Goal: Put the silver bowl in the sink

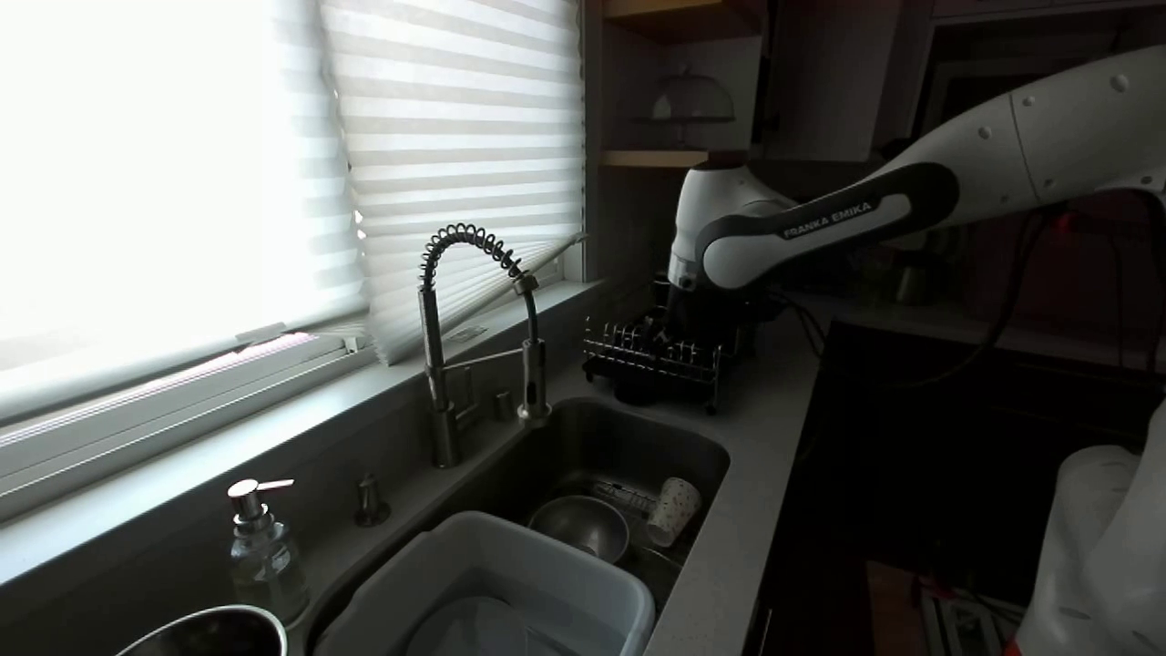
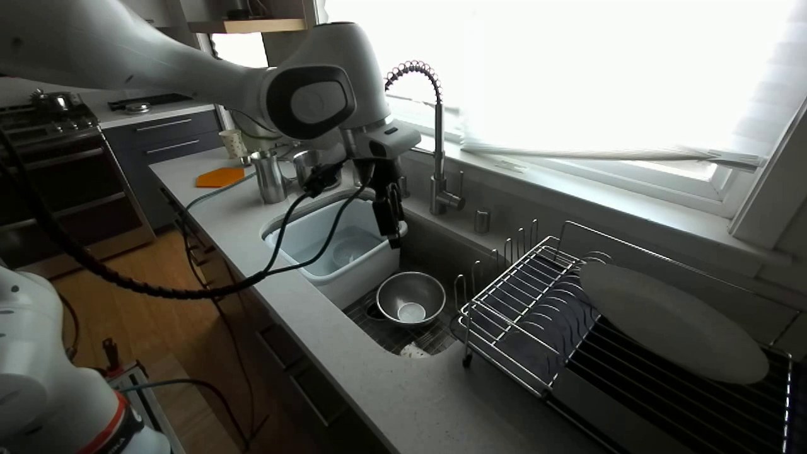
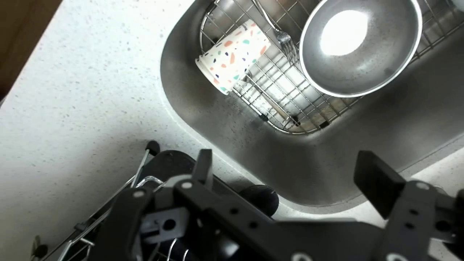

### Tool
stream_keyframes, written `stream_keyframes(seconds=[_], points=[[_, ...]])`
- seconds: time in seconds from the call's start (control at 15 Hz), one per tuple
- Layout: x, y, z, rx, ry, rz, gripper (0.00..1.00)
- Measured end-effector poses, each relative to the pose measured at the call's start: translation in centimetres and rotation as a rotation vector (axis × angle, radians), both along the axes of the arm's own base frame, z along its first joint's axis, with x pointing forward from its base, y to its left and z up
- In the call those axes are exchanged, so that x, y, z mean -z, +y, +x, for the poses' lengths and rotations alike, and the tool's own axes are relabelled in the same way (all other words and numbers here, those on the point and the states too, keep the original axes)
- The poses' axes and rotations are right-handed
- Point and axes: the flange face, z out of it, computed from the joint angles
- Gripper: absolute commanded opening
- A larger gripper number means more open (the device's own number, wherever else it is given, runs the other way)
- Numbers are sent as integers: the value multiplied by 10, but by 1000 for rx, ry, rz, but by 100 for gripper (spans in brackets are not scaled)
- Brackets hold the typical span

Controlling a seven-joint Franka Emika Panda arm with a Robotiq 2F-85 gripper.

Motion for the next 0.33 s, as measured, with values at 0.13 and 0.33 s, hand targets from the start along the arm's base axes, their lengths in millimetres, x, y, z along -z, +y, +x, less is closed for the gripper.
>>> stream_keyframes(seconds=[0.13, 0.33], points=[[-8, 2, -2, -2, -13, -4, 100], [-3, 2, 0, -2, -2, -3, 100]])
